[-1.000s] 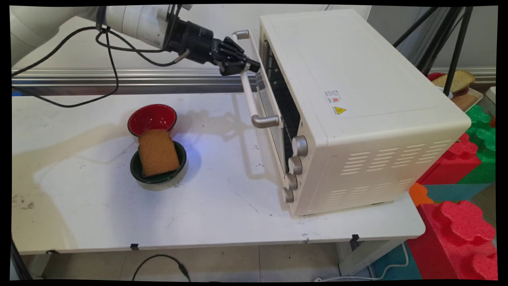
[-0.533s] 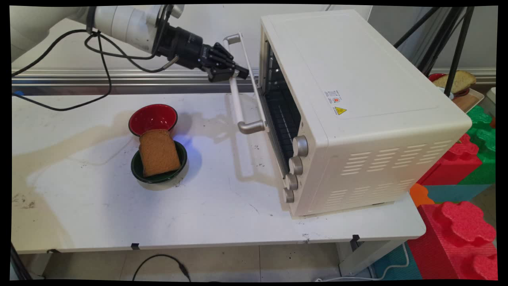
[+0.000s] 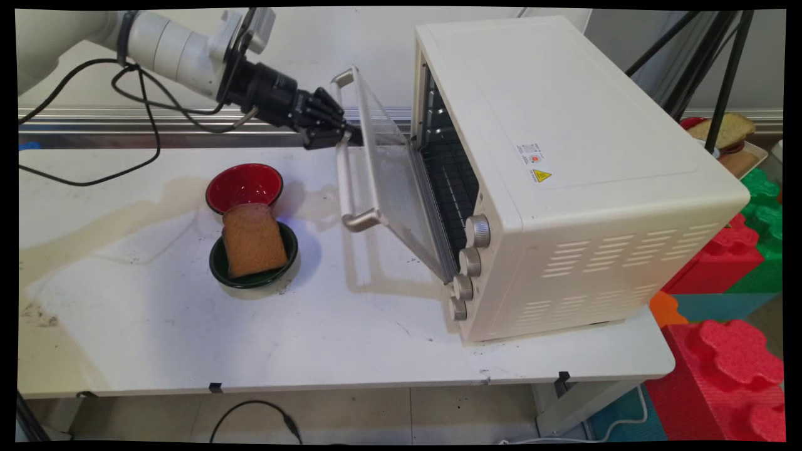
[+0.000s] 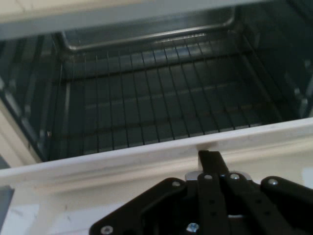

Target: Open the oven

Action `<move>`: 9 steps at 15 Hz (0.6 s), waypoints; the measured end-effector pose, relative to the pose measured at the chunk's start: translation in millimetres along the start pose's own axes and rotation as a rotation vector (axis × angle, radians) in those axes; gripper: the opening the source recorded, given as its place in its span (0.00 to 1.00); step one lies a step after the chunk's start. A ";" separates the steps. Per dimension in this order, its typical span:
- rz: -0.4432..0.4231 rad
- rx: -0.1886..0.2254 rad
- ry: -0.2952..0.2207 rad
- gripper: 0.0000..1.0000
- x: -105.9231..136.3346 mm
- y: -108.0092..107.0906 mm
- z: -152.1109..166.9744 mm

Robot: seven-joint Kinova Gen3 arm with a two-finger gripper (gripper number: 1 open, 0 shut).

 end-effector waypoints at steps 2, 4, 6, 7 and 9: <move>-0.002 -0.006 -0.022 0.00 -11.6 2.6 -3.8; 0.001 -0.018 -0.042 0.00 -20.8 3.5 -4.3; 0.002 -0.026 -0.062 0.00 -30.1 5.0 -6.6; 0.001 -0.028 -0.072 0.00 -35.5 6.5 -9.3; -0.002 -0.030 -0.089 0.00 -45.3 8.5 -14.3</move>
